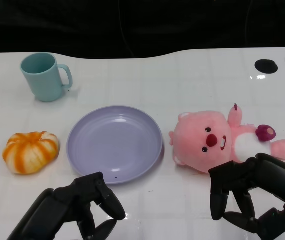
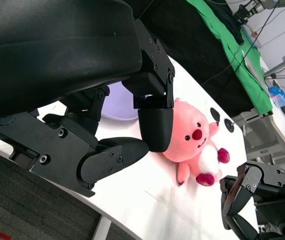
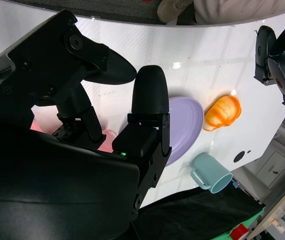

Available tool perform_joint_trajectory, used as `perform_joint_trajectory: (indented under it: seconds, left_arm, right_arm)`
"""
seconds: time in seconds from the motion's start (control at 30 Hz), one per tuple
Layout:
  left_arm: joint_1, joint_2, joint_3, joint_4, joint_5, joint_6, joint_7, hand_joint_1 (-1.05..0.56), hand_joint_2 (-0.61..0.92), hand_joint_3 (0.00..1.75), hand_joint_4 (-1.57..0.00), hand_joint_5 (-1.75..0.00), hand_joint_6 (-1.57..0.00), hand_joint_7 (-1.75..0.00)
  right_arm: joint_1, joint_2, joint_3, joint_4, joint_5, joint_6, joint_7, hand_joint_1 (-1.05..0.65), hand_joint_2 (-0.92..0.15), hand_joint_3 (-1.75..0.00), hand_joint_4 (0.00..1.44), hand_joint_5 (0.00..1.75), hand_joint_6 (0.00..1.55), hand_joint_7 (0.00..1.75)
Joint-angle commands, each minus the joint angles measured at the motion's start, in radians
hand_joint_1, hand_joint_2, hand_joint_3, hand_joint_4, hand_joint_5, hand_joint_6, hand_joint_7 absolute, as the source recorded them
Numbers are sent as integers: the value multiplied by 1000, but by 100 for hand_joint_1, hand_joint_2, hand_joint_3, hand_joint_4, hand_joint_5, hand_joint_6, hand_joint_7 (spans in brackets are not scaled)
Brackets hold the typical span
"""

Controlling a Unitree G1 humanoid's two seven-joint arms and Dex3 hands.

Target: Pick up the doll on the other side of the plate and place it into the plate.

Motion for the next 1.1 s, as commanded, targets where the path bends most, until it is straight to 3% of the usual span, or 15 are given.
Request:
perform_joint_trajectory:
  seconds: [0.03,0.73,1.1]
  left_arm:
    - [3,2,4,-20,-1,17,8,-26,72,82,-73,-175,-62,-135]
    - [-2,-3,-2,-24,4,30,9,-24,73,81,-74,-175,-63,-133]
    - [-2,0,1,-22,-1,25,5,-24,73,80,-74,-175,-63,-132]
  right_arm:
    - [3,-12,-4,3,2,4,-5,-13,-40,-112,81,172,80,125]
    - [41,7,-48,-44,30,24,-50,-13,-42,-111,81,173,79,131]
    - [67,27,-35,-92,18,64,-92,-15,-43,-111,82,171,79,130]
